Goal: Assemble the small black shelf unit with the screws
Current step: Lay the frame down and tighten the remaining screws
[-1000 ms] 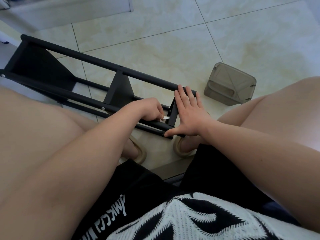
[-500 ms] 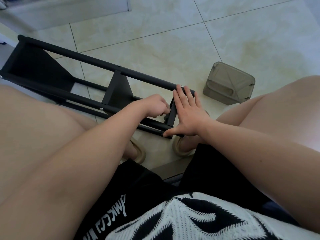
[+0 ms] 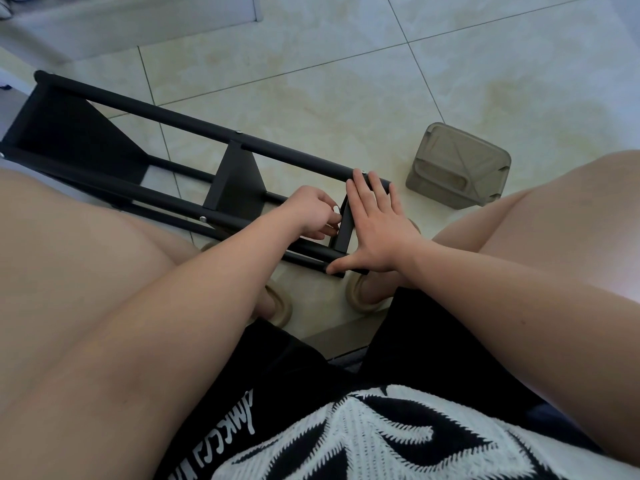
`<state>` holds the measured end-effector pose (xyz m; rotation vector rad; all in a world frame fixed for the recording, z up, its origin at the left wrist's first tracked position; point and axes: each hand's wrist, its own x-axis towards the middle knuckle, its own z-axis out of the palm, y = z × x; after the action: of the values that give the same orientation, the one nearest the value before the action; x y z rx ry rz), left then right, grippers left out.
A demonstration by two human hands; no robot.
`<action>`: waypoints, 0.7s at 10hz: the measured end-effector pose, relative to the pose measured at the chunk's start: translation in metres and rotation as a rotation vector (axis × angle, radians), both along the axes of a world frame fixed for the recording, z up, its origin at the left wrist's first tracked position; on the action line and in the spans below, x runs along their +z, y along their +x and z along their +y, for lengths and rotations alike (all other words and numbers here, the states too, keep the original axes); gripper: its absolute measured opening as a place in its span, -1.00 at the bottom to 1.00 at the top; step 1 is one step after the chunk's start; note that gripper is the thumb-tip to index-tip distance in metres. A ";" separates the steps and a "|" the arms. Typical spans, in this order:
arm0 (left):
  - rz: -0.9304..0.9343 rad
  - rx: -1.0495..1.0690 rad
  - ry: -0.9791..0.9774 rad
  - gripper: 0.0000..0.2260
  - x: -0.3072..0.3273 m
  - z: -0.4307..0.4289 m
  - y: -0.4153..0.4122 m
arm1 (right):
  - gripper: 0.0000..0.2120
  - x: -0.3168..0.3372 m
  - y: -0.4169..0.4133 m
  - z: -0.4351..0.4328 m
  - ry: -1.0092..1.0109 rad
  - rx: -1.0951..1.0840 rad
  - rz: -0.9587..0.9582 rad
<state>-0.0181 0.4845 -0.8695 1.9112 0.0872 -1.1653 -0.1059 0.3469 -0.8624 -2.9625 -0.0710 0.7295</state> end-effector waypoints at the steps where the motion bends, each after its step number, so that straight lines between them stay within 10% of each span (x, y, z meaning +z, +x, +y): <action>1: 0.004 -0.015 0.003 -0.84 0.001 0.001 0.000 | 0.47 0.000 0.000 0.000 -0.003 -0.001 0.000; 7: 0.046 -0.068 0.000 -0.91 0.002 0.005 0.003 | 0.46 0.004 0.000 0.000 -0.016 0.002 0.000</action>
<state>-0.0150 0.4891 -0.8676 1.9004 0.0475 -1.2547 -0.1055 0.3472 -0.8584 -2.9779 -0.0687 0.7339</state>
